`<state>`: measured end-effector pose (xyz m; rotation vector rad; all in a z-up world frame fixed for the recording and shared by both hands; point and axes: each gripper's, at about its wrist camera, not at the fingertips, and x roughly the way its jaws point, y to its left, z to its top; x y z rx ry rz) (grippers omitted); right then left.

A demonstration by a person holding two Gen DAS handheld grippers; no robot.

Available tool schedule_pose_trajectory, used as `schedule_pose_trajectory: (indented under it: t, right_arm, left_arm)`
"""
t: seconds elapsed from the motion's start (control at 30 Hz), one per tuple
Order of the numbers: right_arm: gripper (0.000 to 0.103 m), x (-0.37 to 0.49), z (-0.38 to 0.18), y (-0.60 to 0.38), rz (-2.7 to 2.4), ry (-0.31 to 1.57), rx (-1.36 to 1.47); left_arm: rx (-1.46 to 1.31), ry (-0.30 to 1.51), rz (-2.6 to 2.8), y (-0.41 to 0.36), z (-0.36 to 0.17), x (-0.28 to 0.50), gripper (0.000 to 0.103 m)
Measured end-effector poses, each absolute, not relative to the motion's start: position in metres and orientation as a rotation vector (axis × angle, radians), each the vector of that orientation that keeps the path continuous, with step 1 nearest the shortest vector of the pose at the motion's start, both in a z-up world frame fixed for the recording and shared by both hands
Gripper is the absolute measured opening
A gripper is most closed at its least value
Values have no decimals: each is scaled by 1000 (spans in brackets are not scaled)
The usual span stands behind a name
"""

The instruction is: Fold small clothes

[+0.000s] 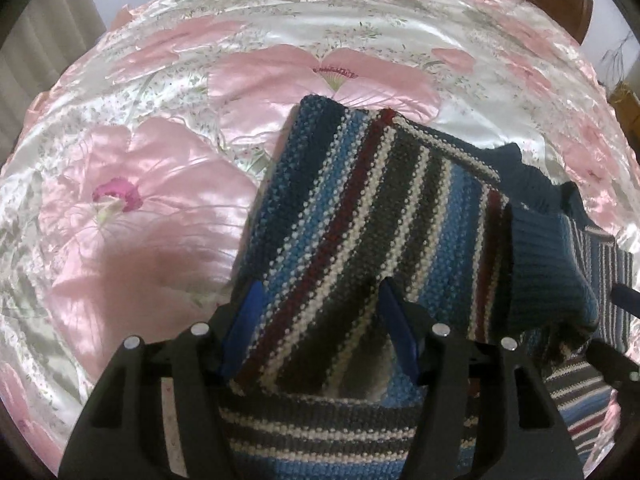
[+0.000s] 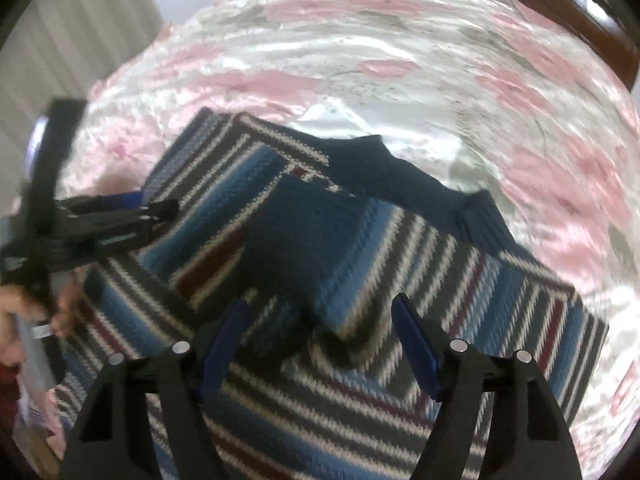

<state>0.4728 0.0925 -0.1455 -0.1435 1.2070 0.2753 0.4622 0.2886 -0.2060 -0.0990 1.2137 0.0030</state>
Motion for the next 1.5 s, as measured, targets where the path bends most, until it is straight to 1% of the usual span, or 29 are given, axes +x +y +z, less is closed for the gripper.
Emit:
schedule_pose_trajectory:
  t: [0.07, 0.1, 0.13, 0.17, 0.23, 0.3, 0.43, 0.57, 0.67, 0.7, 0.73, 0.77, 0.8, 0.83, 0.97, 1.07, 1.1, 1.13, 1.17, 1.23, 1.27, 1.3, 1.33, 1.4, 1.47, 1.5]
  right_arm:
    - [67, 481, -161, 103, 273, 1233, -195]
    - [58, 483, -168, 105, 262, 1248, -218]
    - [46, 485, -177, 105, 245, 1263, -245]
    - [41, 486, -183, 104, 236, 1273, -252]
    - [22, 485, -185, 93, 241, 1268, -199]
    - [14, 483, -180, 80, 244, 1257, -142]
    - [13, 472, -158, 35, 276, 1215, 50]
    - [13, 457, -151, -18, 279, 1203, 244]
    - [19, 436, -157, -60, 240, 1209, 340]
    - [23, 429, -158, -68, 219, 1210, 341]
    - [40, 419, -161, -81, 195, 1216, 345]
    - [51, 412, -164, -92, 181, 1212, 366]
    - [66, 406, -165, -103, 178, 1203, 396]
    - [74, 401, -168, -115, 178, 1203, 437]
    - [75, 406, -181, -137, 168, 1226, 548]
    - [74, 422, -187, -132, 173, 1234, 536]
    - [72, 428, -189, -127, 176, 1243, 525]
    - [64, 434, -193, -122, 169, 1257, 512]
    - [59, 439, -198, -117, 161, 1275, 502]
    - [33, 448, -202, -108, 154, 1289, 478]
    - [28, 450, -200, -104, 145, 1284, 454]
    - [17, 452, -195, -102, 142, 1267, 432]
    - [14, 452, -185, -100, 154, 1225, 416]
    - [11, 449, -165, -104, 167, 1141, 405]
    - [11, 446, -148, -107, 172, 1067, 386]
    - [11, 446, -147, -107, 165, 1064, 374]
  left_arm:
    - [-110, 1213, 4, 289, -207, 463, 60]
    - [-106, 1213, 4, 289, -208, 463, 60]
    - [-98, 1213, 3, 288, -208, 463, 60]
    - [-91, 1211, 3, 287, -208, 463, 60]
    - [-88, 1208, 1, 287, -209, 463, 60]
    - [-87, 1205, 1, 287, -209, 462, 61]
    - [-89, 1199, 2, 288, -210, 462, 61]
    - [-73, 1190, 11, 286, -211, 460, 61]
    - [-53, 1183, 18, 284, -211, 459, 62]
    - [-47, 1179, 19, 283, -211, 458, 62]
    - [-46, 1177, 19, 283, -211, 458, 62]
    - [-45, 1174, 18, 283, -210, 457, 62]
    - [-43, 1172, 16, 283, -210, 456, 62]
    - [-40, 1168, 14, 282, -208, 456, 62]
    - [-31, 1140, 18, 280, -199, 446, 62]
    - [-41, 1114, 18, 280, -189, 434, 62]
    - [-44, 1105, 16, 280, -186, 430, 62]
    - [-47, 1099, 14, 280, -184, 426, 62]
    - [-48, 1094, 10, 280, -183, 423, 62]
    - [-40, 1083, 3, 280, -182, 416, 62]
    - [-31, 1079, 1, 280, -182, 414, 62]
    - [-20, 1076, -2, 279, -183, 413, 62]
    - [-3, 1071, -5, 278, -184, 412, 63]
    - [9, 1060, -3, 276, -185, 411, 63]
    - [9, 1053, -3, 274, -188, 409, 66]
    - [10, 1054, -5, 273, -190, 409, 66]
